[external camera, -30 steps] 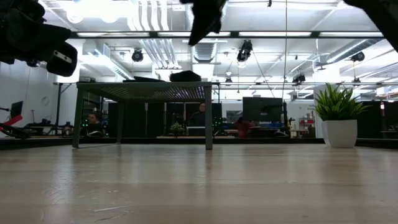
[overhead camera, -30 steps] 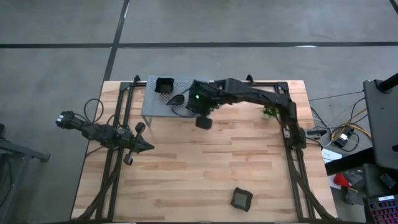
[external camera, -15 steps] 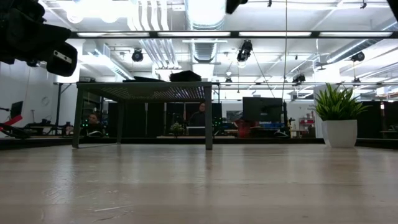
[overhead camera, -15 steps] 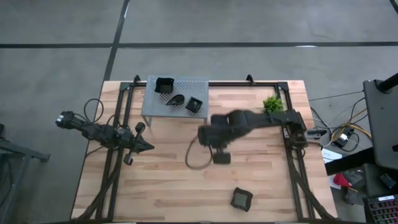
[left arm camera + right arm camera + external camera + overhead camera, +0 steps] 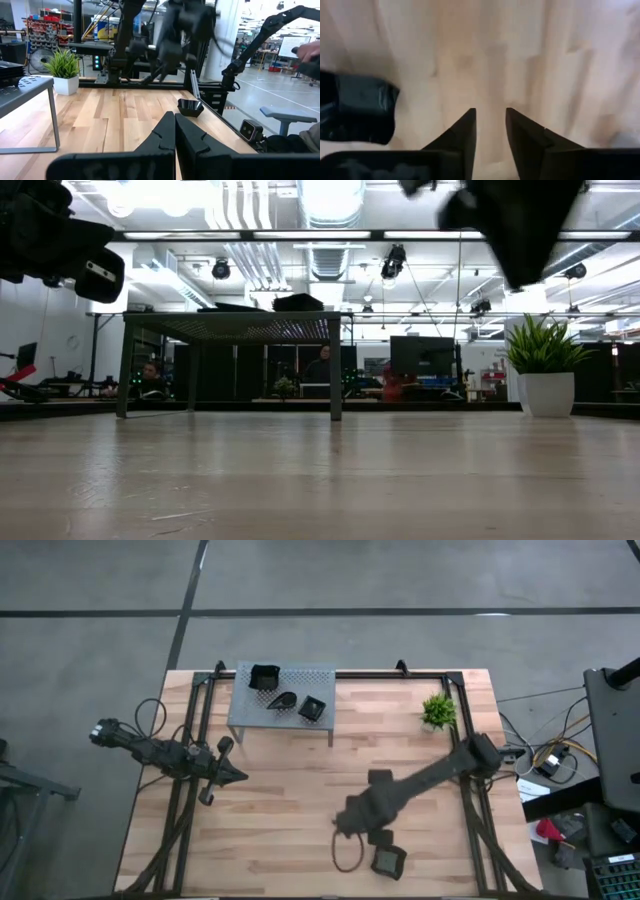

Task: Pick & Place Mini shaped plates
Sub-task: Stack the black distorted square plate on top of the black distorted square plate on the shelf

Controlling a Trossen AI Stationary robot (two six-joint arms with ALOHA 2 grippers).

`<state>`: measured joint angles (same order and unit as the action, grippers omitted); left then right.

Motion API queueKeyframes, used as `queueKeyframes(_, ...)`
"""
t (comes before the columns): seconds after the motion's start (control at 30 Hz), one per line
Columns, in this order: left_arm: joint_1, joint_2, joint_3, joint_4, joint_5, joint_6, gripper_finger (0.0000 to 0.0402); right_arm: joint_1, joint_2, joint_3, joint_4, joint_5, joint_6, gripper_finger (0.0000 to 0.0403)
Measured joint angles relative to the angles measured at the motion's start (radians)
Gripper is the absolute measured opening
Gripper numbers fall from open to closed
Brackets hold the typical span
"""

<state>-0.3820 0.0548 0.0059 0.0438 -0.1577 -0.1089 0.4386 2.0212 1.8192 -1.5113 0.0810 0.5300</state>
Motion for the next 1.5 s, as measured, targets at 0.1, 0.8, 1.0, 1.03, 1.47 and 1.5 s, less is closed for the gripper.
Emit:
queueKeyframes(0.1, 0.0, 0.0, 0.0, 0.0, 0.0, 0.0, 0.0, 0.038, 0.0, -0.087, 0.039, -0.055, 0.047, 0.0114)
queueKeyframes(0.8, 0.0, 0.0, 0.0, 0.0, 0.0, 0.0, 0.0, 0.21, -0.199, -0.533, 0.595, -0.576, 0.582, 0.0071)
queueKeyframes(1.0, 0.0, 0.0, 0.0, 0.0, 0.0, 0.0, 0.0, 0.238, -0.201, -0.64, 0.757, -0.638, 0.654, 0.0058)
queueKeyframes(1.03, 0.0, 0.0, 0.0, 0.0, 0.0, 0.0, 0.0, 0.239, -0.201, -0.652, 0.766, -0.635, 0.652, 0.0054)
queueKeyframes(1.47, 0.0, 0.0, 0.0, 0.0, 0.0, 0.0, 0.0, 0.244, -0.192, -0.755, 0.977, -0.472, 0.58, 0.0008)
queueKeyframes(1.5, 0.0, 0.0, 0.0, 0.0, 0.0, 0.0, 0.0, 0.244, -0.191, -0.756, 0.981, -0.459, 0.576, 0.0008)
